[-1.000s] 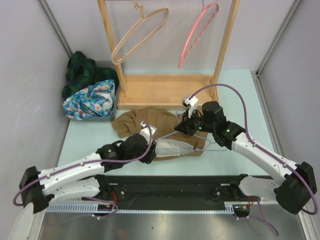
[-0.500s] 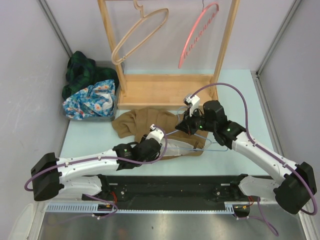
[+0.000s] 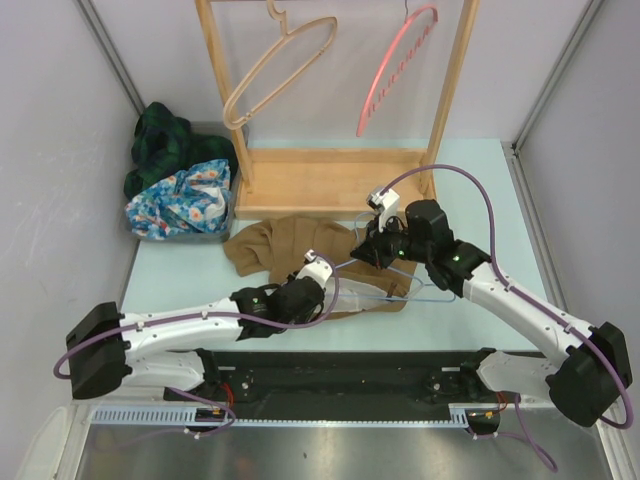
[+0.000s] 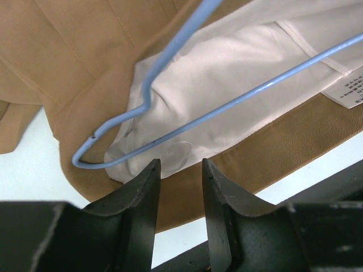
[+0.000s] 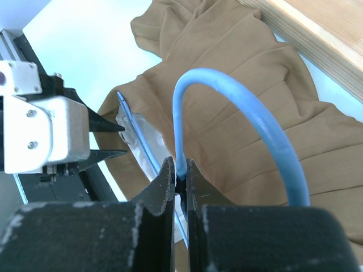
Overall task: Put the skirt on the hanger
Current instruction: Locate the hanging ribbon on the skirt
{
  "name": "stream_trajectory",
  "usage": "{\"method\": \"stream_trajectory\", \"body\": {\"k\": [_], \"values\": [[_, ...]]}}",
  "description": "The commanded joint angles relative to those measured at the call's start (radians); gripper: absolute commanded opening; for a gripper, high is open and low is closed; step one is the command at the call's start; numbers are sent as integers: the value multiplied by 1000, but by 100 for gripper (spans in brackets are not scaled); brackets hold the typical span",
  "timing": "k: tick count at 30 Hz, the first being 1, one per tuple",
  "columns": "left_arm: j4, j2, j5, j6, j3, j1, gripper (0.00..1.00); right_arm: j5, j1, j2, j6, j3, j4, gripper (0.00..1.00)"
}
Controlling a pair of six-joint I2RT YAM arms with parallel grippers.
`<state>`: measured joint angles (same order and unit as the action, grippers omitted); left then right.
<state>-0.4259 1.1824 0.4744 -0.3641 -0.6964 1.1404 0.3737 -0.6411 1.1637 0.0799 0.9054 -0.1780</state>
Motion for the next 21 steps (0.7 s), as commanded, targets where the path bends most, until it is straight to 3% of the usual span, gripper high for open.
{"method": "stream_trajectory", "body": {"k": [1, 7, 21], "values": [[45, 22, -14, 16, -14, 9, 40, -13, 9, -2, 12, 41, 25, 0], [68, 68, 24, 34, -26, 15, 45, -1, 11, -2, 17, 41, 26, 0], [56, 148, 242, 47, -54, 50, 42, 27, 15, 19, 27, 47, 32, 0]]}}
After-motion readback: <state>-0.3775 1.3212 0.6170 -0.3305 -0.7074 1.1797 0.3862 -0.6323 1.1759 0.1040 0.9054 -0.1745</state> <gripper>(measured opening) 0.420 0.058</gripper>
